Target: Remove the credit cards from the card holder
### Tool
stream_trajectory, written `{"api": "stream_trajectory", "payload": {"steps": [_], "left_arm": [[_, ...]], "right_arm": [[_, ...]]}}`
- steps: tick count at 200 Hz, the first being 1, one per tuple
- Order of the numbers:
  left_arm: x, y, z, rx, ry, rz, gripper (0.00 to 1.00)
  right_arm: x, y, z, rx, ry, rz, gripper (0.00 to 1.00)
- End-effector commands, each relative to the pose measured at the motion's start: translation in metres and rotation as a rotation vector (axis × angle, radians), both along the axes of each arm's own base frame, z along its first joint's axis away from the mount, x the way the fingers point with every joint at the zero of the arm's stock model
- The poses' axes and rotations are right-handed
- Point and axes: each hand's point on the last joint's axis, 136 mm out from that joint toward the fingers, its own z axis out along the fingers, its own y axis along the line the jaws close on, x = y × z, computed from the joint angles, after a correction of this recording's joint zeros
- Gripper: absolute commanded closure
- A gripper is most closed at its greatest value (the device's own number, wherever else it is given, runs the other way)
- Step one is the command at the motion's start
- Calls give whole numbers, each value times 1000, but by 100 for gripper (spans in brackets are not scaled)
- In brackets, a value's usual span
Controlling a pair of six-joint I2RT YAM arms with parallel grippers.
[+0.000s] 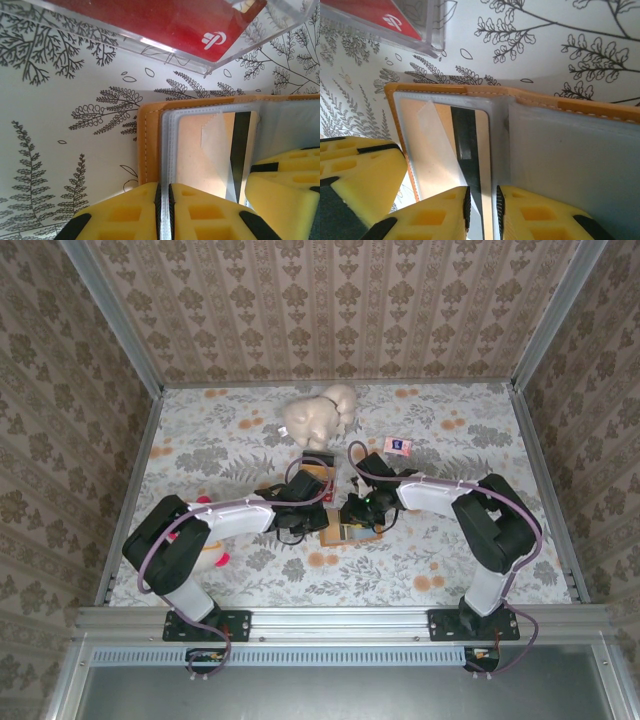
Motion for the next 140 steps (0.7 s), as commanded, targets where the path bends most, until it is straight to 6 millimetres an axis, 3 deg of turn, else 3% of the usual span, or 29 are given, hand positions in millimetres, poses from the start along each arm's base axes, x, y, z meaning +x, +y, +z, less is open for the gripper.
{"api": "stream_trajectory", "payload": {"steps": [1,140], "left_arm": [[-2,3,-7,14,35,30,84],[-12,6,-21,37,75,15,87]], "right_arm": [[-4,2,-5,-21,11,28,76],[-5,8,-8,4,12,43,84]]}}
